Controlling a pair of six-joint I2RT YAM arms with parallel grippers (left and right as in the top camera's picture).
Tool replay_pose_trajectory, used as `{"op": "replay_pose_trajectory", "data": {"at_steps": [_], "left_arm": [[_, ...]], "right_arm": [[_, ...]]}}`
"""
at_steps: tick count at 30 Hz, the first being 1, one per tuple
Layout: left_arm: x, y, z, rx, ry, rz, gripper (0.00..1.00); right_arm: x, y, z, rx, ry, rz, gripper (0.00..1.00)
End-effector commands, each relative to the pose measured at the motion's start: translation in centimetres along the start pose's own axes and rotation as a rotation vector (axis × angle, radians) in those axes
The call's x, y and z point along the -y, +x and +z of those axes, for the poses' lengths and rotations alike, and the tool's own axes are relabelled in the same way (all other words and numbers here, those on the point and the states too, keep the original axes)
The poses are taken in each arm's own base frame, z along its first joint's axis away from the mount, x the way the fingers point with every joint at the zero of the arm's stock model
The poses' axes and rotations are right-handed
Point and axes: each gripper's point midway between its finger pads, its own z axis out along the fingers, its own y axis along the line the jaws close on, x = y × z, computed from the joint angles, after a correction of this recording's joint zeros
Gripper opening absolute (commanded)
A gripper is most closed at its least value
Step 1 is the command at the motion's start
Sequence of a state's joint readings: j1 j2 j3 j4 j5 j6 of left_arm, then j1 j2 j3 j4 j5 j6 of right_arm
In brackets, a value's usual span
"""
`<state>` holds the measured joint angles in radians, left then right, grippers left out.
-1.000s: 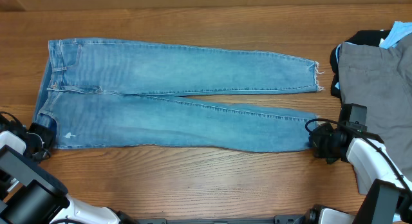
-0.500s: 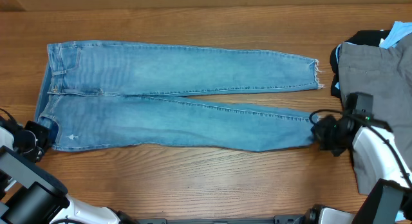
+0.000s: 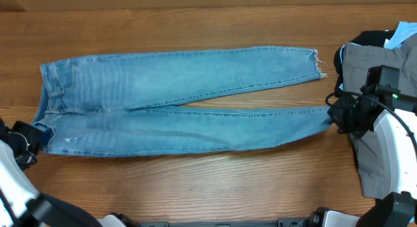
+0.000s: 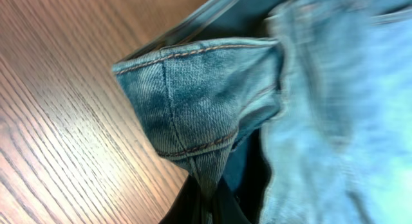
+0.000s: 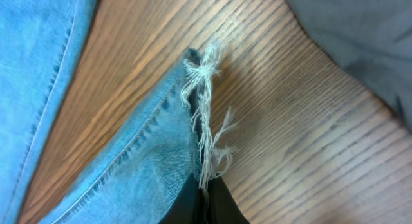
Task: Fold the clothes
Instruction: 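Lift the lower edge with both grippers and fold it up over the upper half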
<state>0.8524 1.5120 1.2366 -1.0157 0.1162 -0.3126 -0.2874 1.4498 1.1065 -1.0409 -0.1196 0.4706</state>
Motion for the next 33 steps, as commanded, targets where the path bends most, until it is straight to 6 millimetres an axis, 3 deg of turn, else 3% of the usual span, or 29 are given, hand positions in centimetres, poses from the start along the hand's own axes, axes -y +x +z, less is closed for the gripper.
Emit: {"op": "replay_pose_trajectory", "data": {"at_steps": [1,6,12,20,25,28,33], "left_arm": [[2.7,-0.9,-4.2,0.119,0.076,0.056,0.04],[5.4,-1.9,-7.0,0.197,0.035,0.156,0.04],[7.2,-3.7,-8.3,0.256,0.051,0.182,0.04],[8.0,-5.6,-3.8,0.214,0.033,0.183,0.04],[7.7,-6.3,-0.5,0.17,-0.009,0.183,0.04],[8.0,-6.6,0.4,0.167,-0.006,0.186,0.04],[8.5,-7.3,1.1,0.187,0.009,0.188,0.04]], "right_arm": [[-1.7,-2.5,-3.2,0.082,-0.032,-0.019,0.04],[-3.8,-5.0,-6.7,0.131,-0.06,-0.045,0.04],[-5.6,-7.9,-6.7,0.147,-0.069,-0.048,0.04],[-7.1,-11.2,-3.6,0.107,-0.047,-0.046,0.04],[-9.2,-12.4,-2.6,0.149,-0.081,-0.087,0.04],[-11.2,-12.4,-2.2,0.174,-0.104,-0.123,0.04],[-11.7,-13.3,-0.2,0.212,-0.058,-0.087,0.04]]}}
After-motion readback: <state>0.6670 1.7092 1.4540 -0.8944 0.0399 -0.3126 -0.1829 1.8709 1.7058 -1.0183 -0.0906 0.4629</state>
